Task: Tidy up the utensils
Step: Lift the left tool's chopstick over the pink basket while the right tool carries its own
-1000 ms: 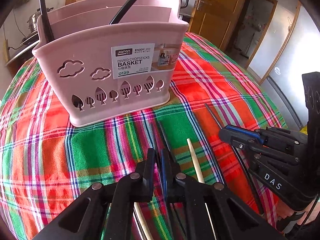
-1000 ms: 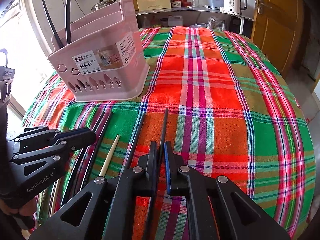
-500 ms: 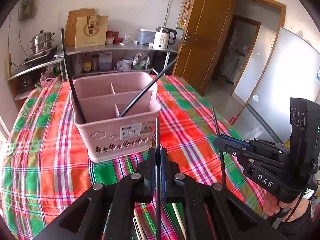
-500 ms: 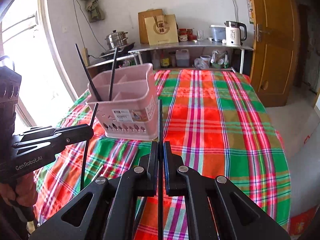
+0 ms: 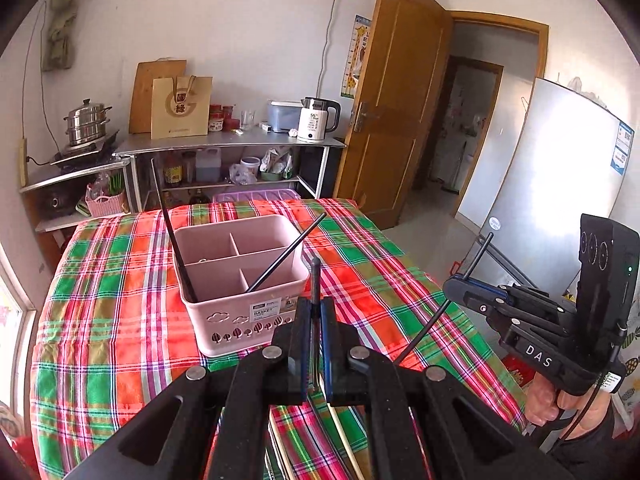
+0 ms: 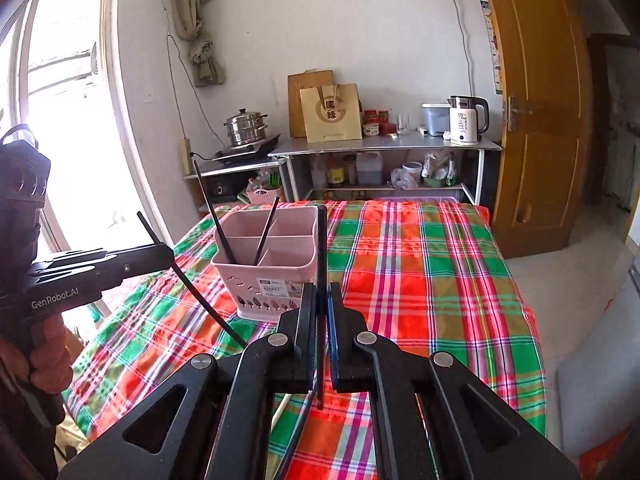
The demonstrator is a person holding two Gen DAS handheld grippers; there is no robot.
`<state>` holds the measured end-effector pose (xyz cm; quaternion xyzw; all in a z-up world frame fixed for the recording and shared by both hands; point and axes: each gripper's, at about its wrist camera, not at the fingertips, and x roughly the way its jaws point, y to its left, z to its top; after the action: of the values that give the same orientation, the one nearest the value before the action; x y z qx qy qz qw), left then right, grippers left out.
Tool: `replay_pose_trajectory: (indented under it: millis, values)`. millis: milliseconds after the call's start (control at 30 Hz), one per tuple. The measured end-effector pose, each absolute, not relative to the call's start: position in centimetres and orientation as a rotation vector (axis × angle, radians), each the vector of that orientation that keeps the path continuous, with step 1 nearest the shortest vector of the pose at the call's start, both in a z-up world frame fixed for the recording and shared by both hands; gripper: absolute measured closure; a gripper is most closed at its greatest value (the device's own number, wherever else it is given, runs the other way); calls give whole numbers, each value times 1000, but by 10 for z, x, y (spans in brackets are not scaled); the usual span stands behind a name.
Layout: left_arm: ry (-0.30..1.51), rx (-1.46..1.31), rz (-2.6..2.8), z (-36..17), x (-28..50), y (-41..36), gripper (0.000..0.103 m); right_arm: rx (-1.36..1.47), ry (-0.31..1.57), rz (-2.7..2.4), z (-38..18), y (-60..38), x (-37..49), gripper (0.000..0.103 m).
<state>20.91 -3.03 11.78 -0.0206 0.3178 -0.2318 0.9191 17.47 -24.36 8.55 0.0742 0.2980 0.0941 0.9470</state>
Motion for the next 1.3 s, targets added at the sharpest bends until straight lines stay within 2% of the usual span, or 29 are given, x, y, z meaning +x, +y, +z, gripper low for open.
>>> replay_pose_trajectory:
  millis: [433,1000,1300]
  values:
    - [662,-49,-470,131,211,-12,99,130,583,256,103,-229,180,98]
    - [496,-55,-361,235,253,32,99,130,424,350,176,-185,240,98]
    - [548,-82,-330,210,302,46,99,165,433,341,160,-175,283,98]
